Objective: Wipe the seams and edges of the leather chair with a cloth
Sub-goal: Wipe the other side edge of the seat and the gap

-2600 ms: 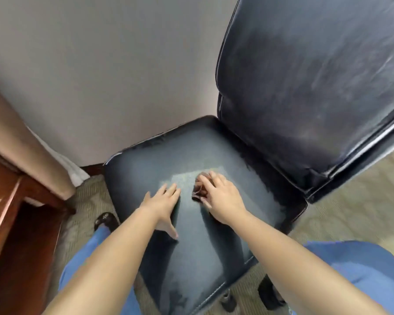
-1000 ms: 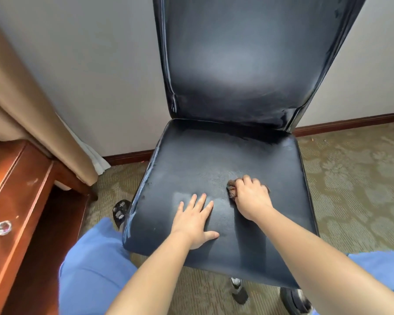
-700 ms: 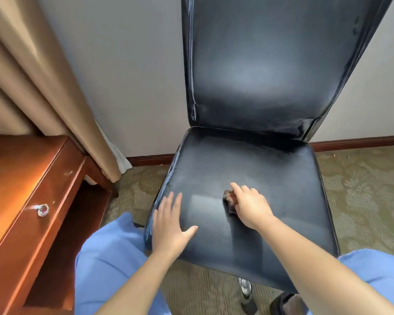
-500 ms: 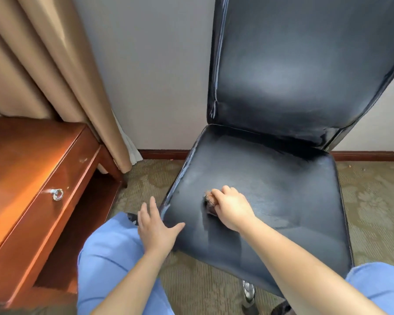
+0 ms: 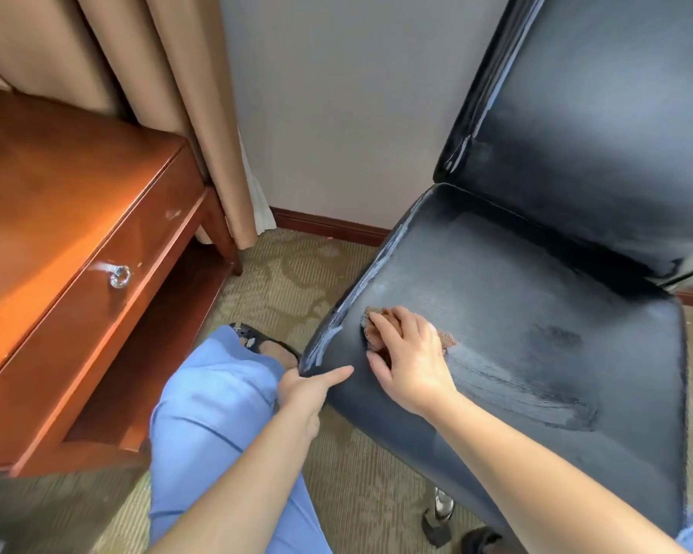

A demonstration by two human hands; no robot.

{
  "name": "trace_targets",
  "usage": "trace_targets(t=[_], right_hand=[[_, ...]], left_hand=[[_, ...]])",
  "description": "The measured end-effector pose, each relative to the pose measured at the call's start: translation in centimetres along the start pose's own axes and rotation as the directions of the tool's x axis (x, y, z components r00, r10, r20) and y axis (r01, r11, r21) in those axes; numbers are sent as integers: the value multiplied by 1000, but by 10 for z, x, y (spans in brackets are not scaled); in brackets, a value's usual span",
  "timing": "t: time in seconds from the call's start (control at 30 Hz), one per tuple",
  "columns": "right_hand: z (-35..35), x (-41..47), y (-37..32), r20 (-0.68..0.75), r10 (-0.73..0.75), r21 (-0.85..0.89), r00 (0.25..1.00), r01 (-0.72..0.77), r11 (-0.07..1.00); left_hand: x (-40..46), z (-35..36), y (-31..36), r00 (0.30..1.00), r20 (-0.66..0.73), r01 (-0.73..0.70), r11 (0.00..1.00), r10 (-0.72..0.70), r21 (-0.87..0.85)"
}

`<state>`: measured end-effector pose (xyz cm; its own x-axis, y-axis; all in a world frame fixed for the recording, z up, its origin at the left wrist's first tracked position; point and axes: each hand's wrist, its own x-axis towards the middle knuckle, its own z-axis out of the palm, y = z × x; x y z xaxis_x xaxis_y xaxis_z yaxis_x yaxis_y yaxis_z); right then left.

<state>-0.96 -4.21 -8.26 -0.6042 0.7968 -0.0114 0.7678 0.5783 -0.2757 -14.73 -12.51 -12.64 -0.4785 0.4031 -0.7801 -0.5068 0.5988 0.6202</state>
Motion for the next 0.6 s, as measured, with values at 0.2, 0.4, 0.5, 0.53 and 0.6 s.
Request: trace_targets(t=[0.2, 0.4, 0.5, 0.53, 0.6], right_hand=[[8, 24, -4, -139, 8, -40, 990, -14, 999], [10, 41, -10, -186, -1, -10, 983, -1, 1000], [10, 41, -8, -141, -1, -5, 990, 0, 1000], [10, 41, -7, -122, -3, -5, 993, 2, 1000], [12, 42, -5, -102, 9, 16, 995, -8, 1000]], left_hand=[[9, 6, 10, 1000, -8, -30, 990, 29, -135], [17, 5, 22, 999, -33, -32, 998, 30, -62], [25, 3, 26, 998, 66, 6, 995, 1, -103], [30, 2, 26, 995, 103, 17, 992, -4, -121], [38, 2, 23, 989, 150, 10, 990, 12, -142]])
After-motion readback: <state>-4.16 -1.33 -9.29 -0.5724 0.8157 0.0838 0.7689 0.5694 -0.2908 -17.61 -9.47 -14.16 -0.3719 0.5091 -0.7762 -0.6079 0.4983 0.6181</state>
